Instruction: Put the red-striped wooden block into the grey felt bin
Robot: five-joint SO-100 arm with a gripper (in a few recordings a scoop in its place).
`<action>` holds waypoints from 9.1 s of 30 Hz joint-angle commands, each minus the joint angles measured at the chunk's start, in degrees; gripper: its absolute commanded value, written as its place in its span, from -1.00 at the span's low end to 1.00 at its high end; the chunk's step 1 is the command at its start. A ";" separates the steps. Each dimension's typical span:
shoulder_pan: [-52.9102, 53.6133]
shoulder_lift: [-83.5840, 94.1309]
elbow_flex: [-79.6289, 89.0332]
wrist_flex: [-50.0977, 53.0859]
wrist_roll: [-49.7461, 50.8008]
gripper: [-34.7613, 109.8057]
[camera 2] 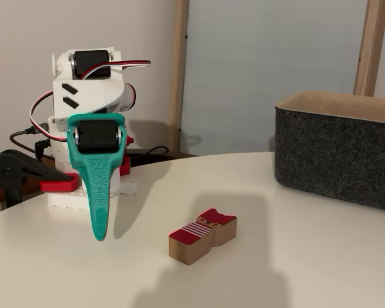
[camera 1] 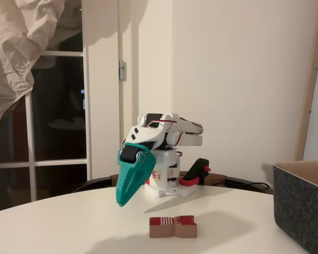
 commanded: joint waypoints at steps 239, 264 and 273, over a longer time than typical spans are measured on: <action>-34.98 -77.52 -51.33 -8.35 -18.11 -0.49; -48.16 -61.70 -70.05 -15.03 -14.15 -0.47; -62.14 -62.93 -74.62 -20.30 -15.73 -0.47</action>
